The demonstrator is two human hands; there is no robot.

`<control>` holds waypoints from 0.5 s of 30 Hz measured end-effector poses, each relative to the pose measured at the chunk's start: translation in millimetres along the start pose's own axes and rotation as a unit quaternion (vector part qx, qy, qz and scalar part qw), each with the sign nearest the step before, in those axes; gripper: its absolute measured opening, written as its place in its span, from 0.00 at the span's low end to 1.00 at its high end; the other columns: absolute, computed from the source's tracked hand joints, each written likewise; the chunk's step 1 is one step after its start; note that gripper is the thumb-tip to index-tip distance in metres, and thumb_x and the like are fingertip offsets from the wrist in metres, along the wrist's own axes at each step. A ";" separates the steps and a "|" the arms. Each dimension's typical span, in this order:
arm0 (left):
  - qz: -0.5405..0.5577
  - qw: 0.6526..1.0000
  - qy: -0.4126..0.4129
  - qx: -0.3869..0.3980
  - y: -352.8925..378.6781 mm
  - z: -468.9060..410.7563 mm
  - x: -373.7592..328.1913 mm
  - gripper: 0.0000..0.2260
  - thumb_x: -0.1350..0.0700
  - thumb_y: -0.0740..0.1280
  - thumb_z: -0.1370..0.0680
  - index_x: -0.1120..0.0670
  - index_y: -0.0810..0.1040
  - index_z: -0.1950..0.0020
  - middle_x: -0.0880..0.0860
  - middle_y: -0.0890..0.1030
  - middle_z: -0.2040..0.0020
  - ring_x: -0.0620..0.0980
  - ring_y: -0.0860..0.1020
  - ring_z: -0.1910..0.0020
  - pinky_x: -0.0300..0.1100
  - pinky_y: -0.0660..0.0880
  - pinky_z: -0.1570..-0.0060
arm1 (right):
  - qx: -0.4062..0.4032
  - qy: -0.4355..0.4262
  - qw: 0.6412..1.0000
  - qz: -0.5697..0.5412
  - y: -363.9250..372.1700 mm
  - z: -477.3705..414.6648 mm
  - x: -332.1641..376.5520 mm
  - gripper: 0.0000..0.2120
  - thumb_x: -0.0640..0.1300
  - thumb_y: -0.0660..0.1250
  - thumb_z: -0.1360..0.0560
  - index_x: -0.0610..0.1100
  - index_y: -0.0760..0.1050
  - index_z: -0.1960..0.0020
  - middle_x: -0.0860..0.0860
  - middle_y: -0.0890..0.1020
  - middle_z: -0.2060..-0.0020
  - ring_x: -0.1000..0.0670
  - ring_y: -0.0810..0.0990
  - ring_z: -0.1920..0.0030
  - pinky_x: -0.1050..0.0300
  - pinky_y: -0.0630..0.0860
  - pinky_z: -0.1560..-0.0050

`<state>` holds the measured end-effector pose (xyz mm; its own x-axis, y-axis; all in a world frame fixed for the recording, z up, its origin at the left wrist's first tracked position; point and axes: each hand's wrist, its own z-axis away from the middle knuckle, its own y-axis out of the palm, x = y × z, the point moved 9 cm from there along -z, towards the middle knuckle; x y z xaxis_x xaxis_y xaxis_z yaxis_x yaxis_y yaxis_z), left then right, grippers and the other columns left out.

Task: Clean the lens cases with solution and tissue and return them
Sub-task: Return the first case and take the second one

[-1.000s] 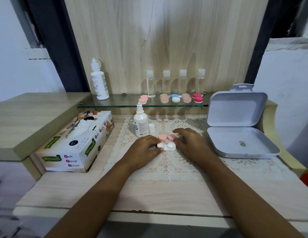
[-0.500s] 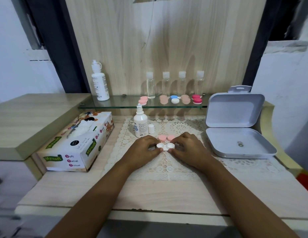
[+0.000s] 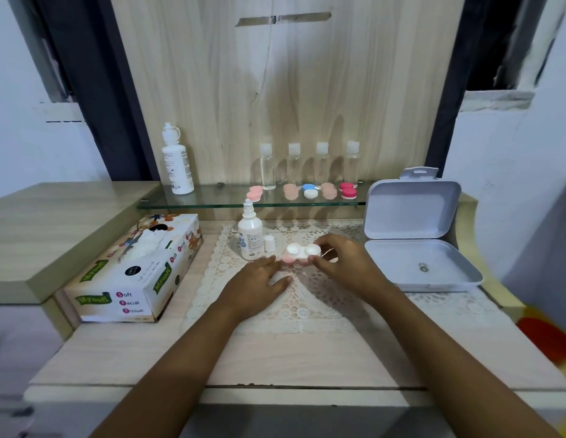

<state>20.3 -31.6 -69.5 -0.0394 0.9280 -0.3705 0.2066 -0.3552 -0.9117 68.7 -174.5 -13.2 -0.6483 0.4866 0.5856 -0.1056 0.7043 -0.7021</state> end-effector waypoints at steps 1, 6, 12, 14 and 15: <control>-0.003 1.000 -0.001 -0.001 -0.4 0.2 0.7 0.24 0.43 0.58 0.21 0.49 0.63 0.27 0.50 0.60 0.25 0.48 0.56 0.25 0.41 0.54 0.29 | -0.005 -0.001 1.000 -0.005 -6.9 0.3 1.0 0.13 0.47 0.70 0.27 0.44 0.76 0.45 0.50 0.81 0.53 0.52 0.80 0.55 0.56 0.77 0.51; -0.006 1.000 -0.011 0.008 -0.9 3.4 2.0 0.25 0.43 0.57 0.20 0.52 0.62 0.26 0.49 0.59 0.24 0.46 0.55 0.25 0.40 0.53 0.30 | -0.043 0.000 0.999 0.008 -49.3 7.9 -4.6 0.13 0.45 0.71 0.28 0.43 0.76 0.46 0.49 0.82 0.57 0.51 0.80 0.56 0.57 0.77 0.51; -0.005 1.000 -0.011 0.012 -2.4 4.3 -1.2 0.25 0.43 0.57 0.20 0.52 0.63 0.26 0.49 0.58 0.24 0.46 0.55 0.25 0.39 0.52 0.30 | -0.077 -0.018 0.992 0.101 -91.1 21.2 -34.3 0.12 0.41 0.72 0.29 0.39 0.76 0.48 0.45 0.82 0.58 0.47 0.80 0.57 0.55 0.75 0.56; -0.003 1.000 -0.010 0.010 -2.7 4.1 -2.6 0.25 0.43 0.57 0.20 0.53 0.63 0.26 0.49 0.59 0.24 0.46 0.55 0.25 0.39 0.52 0.30 | -0.080 -0.021 0.987 0.137 -100.8 24.0 -44.6 0.12 0.41 0.71 0.28 0.39 0.76 0.47 0.45 0.81 0.57 0.46 0.79 0.57 0.53 0.75 0.56; -0.002 1.000 -0.010 0.010 -2.9 4.1 -3.4 0.25 0.43 0.57 0.20 0.53 0.63 0.26 0.49 0.59 0.24 0.46 0.55 0.25 0.38 0.52 0.30 | -0.079 -0.023 0.984 0.156 -104.8 24.8 -49.3 0.12 0.41 0.71 0.28 0.40 0.75 0.46 0.45 0.81 0.56 0.45 0.79 0.57 0.51 0.76 0.55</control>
<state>15.8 -34.2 -66.3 -0.0601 0.9272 -0.3697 0.1859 -0.3535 -0.9168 93.1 -285.1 21.4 -0.6640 0.6708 0.3303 0.2203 0.5976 -0.7709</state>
